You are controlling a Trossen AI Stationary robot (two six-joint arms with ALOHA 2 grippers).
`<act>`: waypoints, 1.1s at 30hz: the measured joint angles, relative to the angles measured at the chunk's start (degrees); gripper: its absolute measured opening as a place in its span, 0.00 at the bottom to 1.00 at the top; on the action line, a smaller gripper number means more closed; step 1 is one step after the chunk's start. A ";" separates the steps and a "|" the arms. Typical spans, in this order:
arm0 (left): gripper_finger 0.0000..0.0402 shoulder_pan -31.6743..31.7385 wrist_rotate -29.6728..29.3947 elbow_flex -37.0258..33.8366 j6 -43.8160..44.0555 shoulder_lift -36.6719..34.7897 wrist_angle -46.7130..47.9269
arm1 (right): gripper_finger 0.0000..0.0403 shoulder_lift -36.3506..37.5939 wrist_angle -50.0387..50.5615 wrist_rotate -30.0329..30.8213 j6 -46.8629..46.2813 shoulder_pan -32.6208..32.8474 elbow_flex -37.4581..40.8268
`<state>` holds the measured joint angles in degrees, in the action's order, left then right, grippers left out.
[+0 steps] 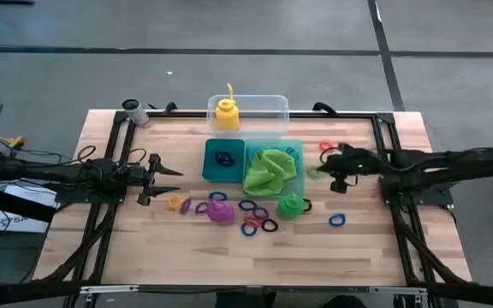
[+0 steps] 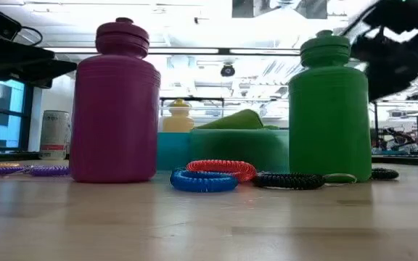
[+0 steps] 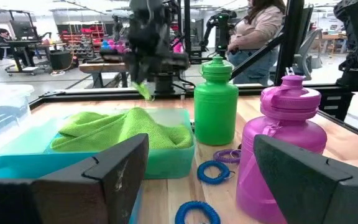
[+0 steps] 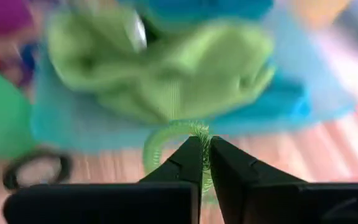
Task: Pick & Place Sports Items
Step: Put the bottom green spring keychain into the blue bin
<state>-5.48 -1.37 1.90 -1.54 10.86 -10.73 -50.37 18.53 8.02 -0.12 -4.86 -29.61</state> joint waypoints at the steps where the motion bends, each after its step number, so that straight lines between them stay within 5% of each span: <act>1: 0.59 -0.02 0.00 -0.01 0.00 -0.01 -0.01 | 0.00 0.53 -2.89 -0.05 0.66 0.00 -0.02; 10: 0.59 0.00 -0.02 -0.01 0.02 -0.01 -0.01 | 0.00 -0.35 -33.03 -1.87 5.70 -0.09 -0.09; 18: 0.59 -0.02 -0.02 -0.01 0.00 0.01 0.01 | 0.00 -7.32 -53.43 -9.50 5.85 -3.54 -0.26; 33: 0.59 -0.01 -0.01 -0.01 0.00 0.00 0.00 | 0.00 -30.04 -48.89 -11.38 3.38 -7.88 -21.47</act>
<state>-5.49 -1.38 1.89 -1.54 10.86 -10.73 -80.42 -30.36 -3.36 3.27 -12.74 -51.07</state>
